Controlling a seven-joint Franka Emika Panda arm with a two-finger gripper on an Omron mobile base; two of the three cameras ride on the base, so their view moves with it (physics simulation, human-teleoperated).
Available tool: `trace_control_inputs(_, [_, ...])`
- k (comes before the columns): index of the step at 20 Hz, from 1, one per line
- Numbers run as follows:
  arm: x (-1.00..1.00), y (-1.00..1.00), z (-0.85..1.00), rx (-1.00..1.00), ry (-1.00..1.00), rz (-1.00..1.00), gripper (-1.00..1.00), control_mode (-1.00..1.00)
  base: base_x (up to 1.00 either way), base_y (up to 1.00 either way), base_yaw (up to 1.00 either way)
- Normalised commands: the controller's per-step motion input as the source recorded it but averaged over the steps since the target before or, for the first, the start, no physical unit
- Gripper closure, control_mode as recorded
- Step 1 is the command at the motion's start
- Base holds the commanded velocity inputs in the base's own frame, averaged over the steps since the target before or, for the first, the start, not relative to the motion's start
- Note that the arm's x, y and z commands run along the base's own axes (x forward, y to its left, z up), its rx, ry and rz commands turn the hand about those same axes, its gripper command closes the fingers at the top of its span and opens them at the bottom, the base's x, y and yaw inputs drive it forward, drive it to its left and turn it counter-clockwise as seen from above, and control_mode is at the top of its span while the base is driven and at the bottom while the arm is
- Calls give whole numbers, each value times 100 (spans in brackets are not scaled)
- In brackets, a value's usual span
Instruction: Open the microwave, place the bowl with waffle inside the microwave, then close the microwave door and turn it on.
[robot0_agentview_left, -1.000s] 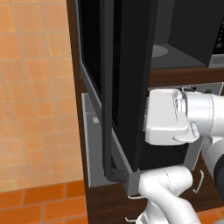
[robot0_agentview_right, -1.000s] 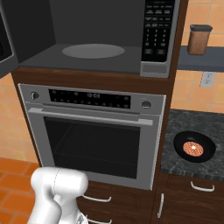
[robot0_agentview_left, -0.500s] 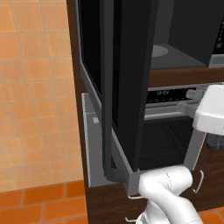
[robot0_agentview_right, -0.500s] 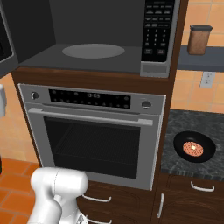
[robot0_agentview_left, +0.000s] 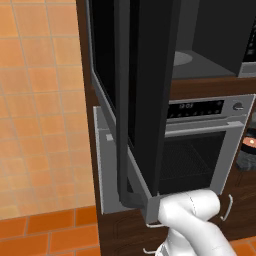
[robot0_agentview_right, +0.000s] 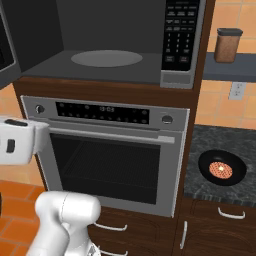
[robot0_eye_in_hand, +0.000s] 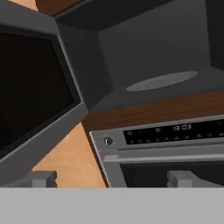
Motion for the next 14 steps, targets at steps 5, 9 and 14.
trace_control_inputs(5, [3, -100, -1, -7, 49, -25, -100, -100, 0, 0, 0])
trace_control_inputs(9, [0, -100, -6, -3, 48, -18, -100, -100, 0, 0, 0])
trace_control_inputs(14, [-11, -100, -21, 0, 44, -16, -100, -100, 0, 0, 0])
